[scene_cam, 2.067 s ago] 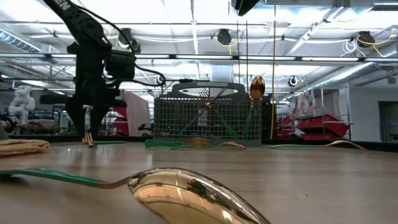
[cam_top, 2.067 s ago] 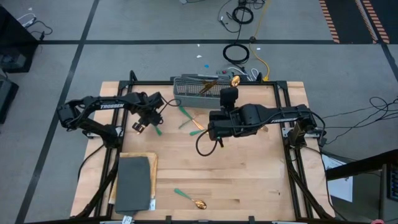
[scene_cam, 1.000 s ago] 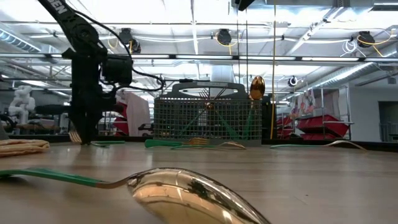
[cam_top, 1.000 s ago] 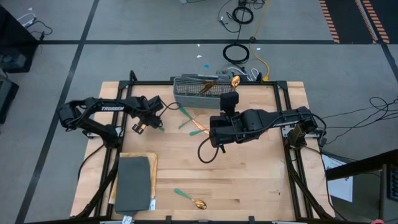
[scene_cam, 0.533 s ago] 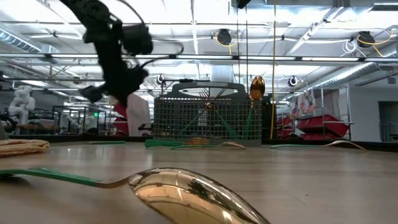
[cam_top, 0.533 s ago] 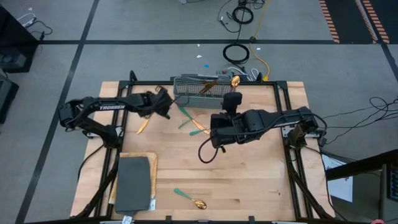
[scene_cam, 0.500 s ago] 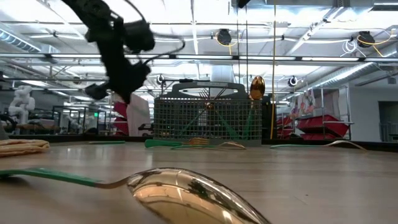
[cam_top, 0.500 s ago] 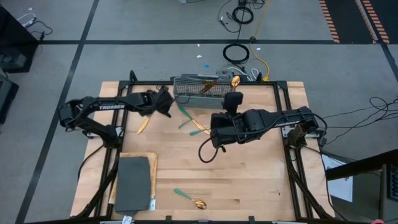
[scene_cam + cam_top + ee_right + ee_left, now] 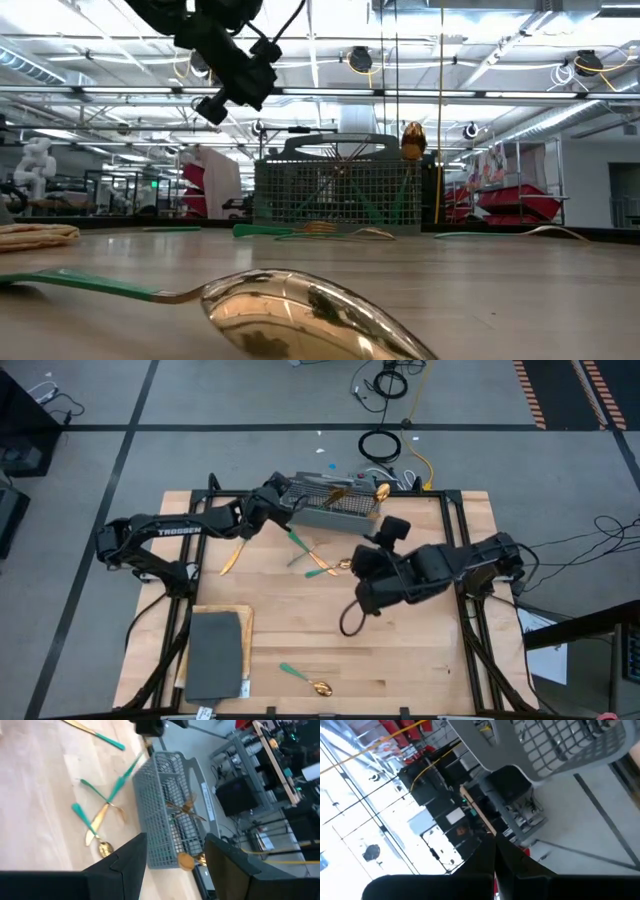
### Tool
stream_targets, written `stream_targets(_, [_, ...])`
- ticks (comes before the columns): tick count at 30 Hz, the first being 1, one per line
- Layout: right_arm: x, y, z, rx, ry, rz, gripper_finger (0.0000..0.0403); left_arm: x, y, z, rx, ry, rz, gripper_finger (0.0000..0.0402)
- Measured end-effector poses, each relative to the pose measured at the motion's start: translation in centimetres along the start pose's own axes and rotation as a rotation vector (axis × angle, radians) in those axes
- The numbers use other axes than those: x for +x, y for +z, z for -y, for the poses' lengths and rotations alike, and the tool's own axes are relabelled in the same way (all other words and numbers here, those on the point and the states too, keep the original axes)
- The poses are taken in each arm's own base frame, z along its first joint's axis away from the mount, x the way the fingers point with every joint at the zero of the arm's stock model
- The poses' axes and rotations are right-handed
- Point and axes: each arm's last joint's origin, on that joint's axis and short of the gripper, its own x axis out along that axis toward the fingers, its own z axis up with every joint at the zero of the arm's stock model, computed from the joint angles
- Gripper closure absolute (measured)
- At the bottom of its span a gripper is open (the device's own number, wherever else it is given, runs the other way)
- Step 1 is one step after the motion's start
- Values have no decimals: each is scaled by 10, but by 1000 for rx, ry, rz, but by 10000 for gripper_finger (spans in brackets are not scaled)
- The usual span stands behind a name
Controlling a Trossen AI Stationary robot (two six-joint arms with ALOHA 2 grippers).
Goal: Sort silverware
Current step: Put the green fork into the dishwasher utensil holder
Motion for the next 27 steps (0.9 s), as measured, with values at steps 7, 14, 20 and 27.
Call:
stream_targets(7, [-15,-4,-13,-47,41,32,218,-13,12,22,-18,-162,66,400])
stream_targets(14, [-20,-13,-28,-143,128,0,218,-17,19,58,-614,-577,128,401])
stream_targets(20, [-5,-27,-45,-242,141,-82,218,-15,12,63,-947,-791,131,369])
stream_targets(27, [11,-51,-67,-267,167,-207,218,-45,19,79,-521,-991,269,323])
